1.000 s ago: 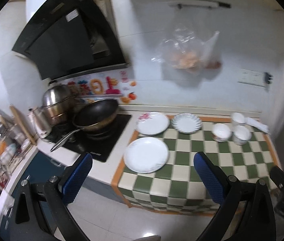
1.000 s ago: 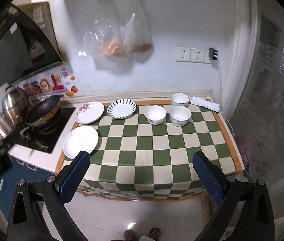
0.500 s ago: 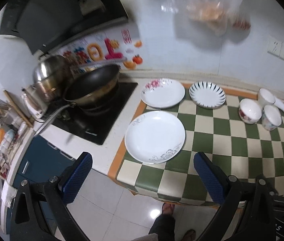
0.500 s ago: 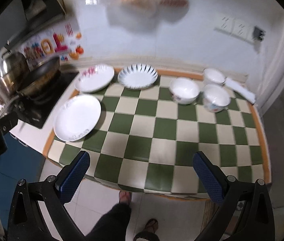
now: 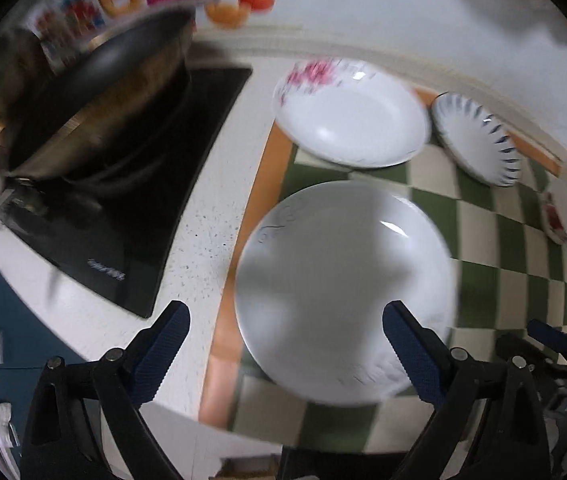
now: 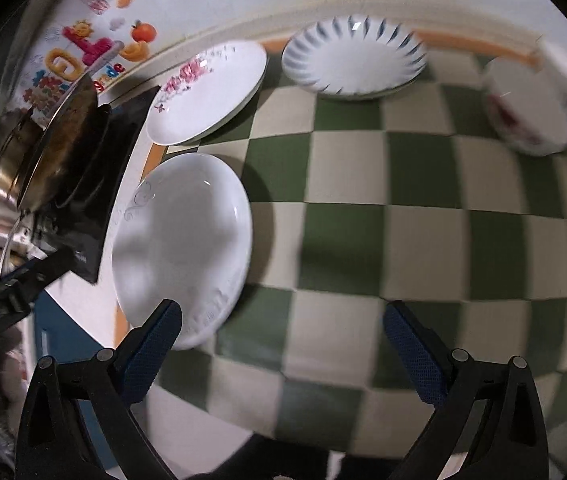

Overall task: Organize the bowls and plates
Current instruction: 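Move both grippers to the plain white plate and grip its rim, then lift the white plate with both grippers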

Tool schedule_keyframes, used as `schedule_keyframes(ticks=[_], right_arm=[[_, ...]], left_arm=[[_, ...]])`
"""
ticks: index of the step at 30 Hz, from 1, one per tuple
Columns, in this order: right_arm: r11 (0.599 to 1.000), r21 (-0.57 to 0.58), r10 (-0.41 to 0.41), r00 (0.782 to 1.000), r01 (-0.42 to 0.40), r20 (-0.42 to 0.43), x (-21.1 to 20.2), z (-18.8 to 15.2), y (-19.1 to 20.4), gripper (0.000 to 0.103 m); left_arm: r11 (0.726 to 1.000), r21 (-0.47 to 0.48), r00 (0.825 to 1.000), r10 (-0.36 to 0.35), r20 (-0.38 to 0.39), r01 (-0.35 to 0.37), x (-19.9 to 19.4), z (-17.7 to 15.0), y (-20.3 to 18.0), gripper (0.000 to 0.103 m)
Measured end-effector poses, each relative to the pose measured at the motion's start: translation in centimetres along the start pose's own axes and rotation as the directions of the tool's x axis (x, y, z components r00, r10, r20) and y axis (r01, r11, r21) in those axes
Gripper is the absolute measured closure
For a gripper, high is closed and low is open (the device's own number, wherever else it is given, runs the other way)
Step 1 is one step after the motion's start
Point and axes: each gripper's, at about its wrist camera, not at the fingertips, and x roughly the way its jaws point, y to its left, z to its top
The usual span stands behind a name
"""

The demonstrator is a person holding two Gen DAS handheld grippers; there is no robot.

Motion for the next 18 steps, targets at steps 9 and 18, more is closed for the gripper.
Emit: schedule_keyframes(ticks=[9,18], right_arm=[[0.993,0.069,0.106,0.982,-0.096,-0.157,9.3,4.6,1.7,0.034],[0.996,-0.010,0.081,0.975,-0.085,-0.208,12.4,6.4,4.6,0.074]], left_arm=[[0.997,0.004,0.975,-0.077,-0.209,0.080,9.0,2.4,2.5,0.050],[0.994,0.030,0.971,-0.099,-0.220,0.108,9.6,2.0,1.7,0.066]])
